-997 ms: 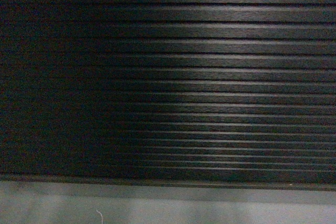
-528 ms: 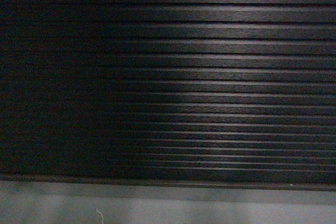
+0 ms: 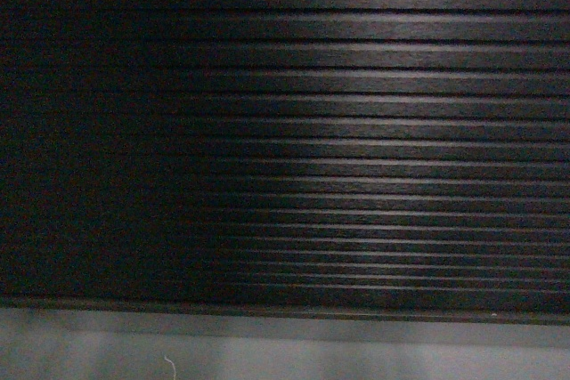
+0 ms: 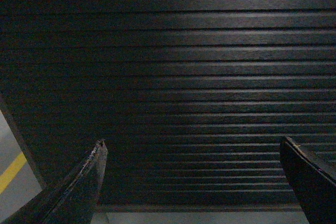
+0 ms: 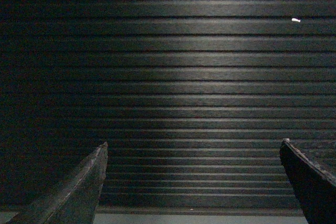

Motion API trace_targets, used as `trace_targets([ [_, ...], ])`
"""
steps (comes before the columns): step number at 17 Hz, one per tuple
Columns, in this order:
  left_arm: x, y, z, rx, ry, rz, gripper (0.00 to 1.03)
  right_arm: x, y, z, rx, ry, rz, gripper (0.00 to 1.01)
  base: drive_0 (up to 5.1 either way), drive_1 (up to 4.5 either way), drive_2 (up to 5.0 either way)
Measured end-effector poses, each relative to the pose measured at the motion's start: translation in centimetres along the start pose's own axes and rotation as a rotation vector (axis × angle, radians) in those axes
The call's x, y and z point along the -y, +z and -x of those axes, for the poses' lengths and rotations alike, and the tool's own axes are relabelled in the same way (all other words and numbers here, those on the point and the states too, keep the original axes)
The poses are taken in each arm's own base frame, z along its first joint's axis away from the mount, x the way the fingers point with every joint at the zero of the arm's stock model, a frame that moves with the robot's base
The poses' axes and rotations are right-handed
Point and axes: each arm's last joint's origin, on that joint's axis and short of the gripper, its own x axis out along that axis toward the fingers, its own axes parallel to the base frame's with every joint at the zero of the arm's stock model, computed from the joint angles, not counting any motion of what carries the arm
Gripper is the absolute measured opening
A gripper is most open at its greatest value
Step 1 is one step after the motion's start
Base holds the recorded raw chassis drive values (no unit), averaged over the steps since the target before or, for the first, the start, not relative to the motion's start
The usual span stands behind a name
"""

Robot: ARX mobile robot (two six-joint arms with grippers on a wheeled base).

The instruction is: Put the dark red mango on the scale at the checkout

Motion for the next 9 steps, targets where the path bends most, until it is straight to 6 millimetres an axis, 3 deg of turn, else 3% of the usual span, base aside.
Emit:
trace_targets([
  [9, 0.0, 0.03, 0.0, 0.003, -0.002, 0.0, 0.98, 0.0, 0.04, 0.0, 0.004, -0.001, -0.001, 0.98, 0.0, 0.0, 0.0],
])
